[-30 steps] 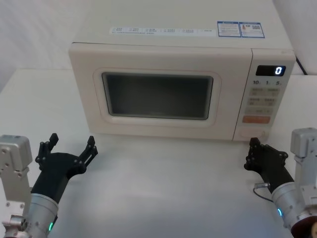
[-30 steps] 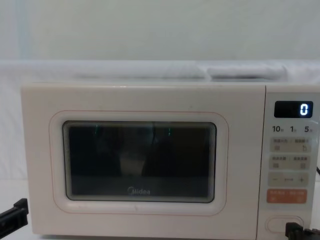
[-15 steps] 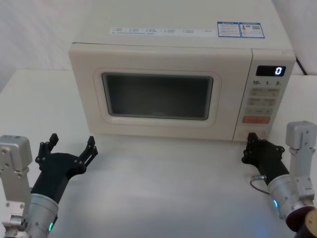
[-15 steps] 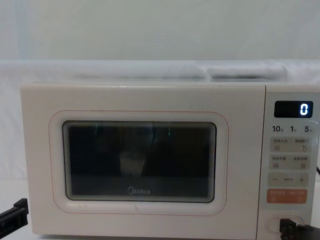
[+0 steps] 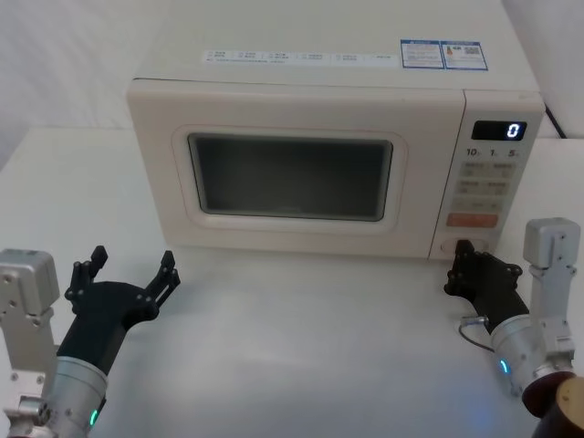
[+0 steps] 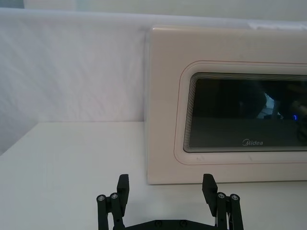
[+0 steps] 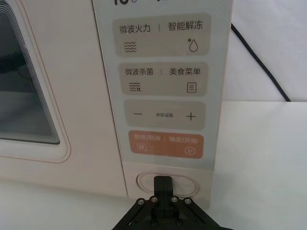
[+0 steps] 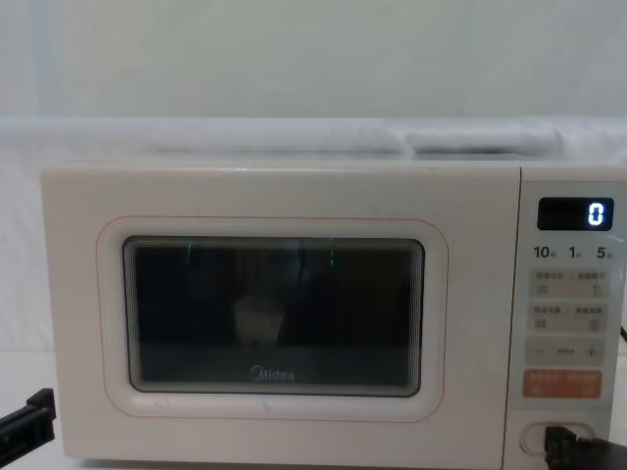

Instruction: Press the button to open the microwave door with one hand; close the microwave door with the other hand.

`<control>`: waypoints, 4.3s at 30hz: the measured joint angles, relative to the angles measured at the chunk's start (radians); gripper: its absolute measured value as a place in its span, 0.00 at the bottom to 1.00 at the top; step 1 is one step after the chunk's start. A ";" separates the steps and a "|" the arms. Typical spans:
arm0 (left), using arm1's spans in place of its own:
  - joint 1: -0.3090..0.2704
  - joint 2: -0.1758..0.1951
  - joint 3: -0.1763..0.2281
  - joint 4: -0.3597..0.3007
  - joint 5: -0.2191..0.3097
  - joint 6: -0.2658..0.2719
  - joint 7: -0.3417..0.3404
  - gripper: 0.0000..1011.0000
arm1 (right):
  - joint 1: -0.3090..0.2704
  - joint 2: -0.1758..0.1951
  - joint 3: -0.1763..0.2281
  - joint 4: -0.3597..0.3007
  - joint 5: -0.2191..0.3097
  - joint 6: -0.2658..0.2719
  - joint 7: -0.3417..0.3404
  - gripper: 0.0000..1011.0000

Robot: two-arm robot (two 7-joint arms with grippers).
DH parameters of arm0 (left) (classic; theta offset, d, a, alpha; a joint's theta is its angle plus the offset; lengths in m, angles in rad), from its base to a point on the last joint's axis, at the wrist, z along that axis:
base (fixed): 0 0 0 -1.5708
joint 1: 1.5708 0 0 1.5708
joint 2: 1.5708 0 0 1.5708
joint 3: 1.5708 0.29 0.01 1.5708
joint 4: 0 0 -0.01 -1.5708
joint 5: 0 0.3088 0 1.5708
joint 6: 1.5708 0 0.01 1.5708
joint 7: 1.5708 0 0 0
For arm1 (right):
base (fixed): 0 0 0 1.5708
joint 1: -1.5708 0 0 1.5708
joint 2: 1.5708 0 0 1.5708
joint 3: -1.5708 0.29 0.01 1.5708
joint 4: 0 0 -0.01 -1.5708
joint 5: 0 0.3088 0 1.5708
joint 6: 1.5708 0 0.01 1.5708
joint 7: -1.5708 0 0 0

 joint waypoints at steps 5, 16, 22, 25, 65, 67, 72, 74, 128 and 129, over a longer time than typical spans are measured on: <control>0.000 0.000 0.000 0.000 0.000 0.000 0.000 0.99 | 0.009 -0.002 0.004 0.012 0.000 -0.001 0.000 0.00; 0.000 0.000 0.000 0.000 0.000 0.000 0.000 0.99 | 0.029 -0.009 0.007 0.043 -0.001 -0.007 -0.002 0.00; 0.000 0.000 0.000 0.000 0.000 0.000 0.000 0.99 | 0.046 -0.014 0.006 0.061 -0.003 -0.006 -0.004 0.00; 0.000 0.000 0.000 0.000 0.000 0.000 0.000 0.99 | 0.054 -0.016 0.006 0.070 -0.004 -0.006 -0.006 0.00; 0.000 0.000 0.000 0.000 0.000 0.000 0.000 0.99 | -0.129 0.060 0.006 -0.168 0.057 -0.022 0.083 0.00; 0.000 0.000 0.000 0.000 0.000 0.000 0.000 0.99 | -0.143 0.074 0.005 -0.184 0.068 -0.032 0.098 0.00; 0.000 0.000 0.000 0.000 0.000 0.000 0.000 0.99 | -0.174 0.109 0.001 -0.222 0.091 -0.051 0.129 0.00; 0.000 0.000 0.000 0.000 0.000 0.000 0.000 0.99 | -0.181 0.118 0.001 -0.229 0.094 -0.058 0.134 0.00; 0.000 0.000 0.000 0.000 0.000 0.000 0.000 0.99 | -0.257 0.216 0.019 -0.270 0.170 -0.132 0.182 0.99; 0.000 0.000 0.000 0.000 0.000 0.000 0.000 0.99 | -0.257 0.216 0.020 -0.270 0.170 -0.131 0.182 0.99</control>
